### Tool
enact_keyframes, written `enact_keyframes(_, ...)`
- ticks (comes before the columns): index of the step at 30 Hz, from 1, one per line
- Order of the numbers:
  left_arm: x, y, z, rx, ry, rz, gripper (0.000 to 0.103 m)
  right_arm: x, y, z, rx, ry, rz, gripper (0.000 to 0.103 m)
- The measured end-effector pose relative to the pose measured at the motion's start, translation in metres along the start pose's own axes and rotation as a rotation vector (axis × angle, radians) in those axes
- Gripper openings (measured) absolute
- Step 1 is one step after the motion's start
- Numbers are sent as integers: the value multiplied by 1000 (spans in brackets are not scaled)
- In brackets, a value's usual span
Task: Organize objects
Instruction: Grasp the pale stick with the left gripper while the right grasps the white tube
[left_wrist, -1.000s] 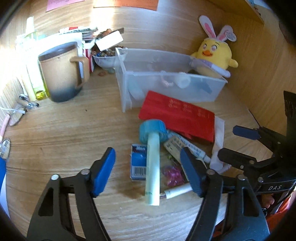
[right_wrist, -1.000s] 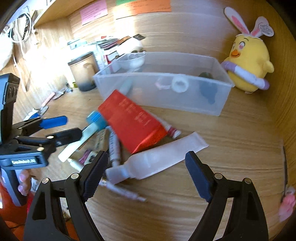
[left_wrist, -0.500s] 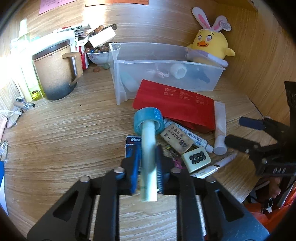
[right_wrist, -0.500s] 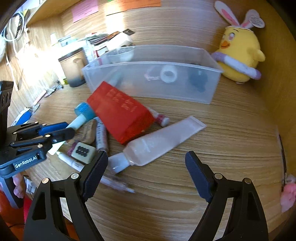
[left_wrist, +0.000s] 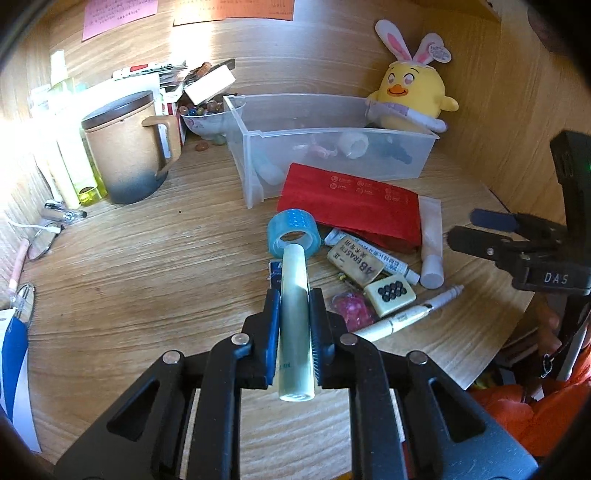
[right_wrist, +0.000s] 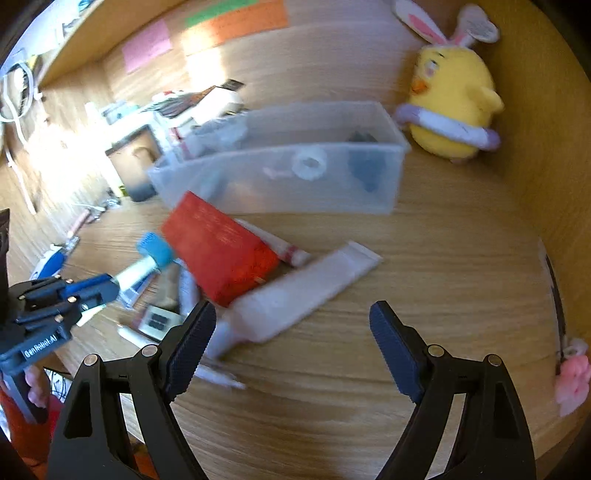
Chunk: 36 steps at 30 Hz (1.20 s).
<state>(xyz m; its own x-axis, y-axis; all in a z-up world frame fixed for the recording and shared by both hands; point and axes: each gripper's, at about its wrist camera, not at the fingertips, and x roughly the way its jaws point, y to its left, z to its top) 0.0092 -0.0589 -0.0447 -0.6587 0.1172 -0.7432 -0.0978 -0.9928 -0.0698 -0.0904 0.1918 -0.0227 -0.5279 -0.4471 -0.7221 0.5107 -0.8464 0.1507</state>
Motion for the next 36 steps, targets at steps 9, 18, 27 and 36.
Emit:
enact_keyframes(9,9,11,-10,-20,38,2,15,23,27,-8,-114,34,-52,83)
enact_keyframes(18,18,15,-11,-40,30,-2,15,18,-13,-17,-30,67,-97,83)
enact_keyframes(27,16,15,-10,-46,23,5,15,12,-38,-25,-11,50,-188,74)
enact_keyframes(36,-4,8,-3,-32,-42,3,15,21,-35,-13,-23,27,-201,36)
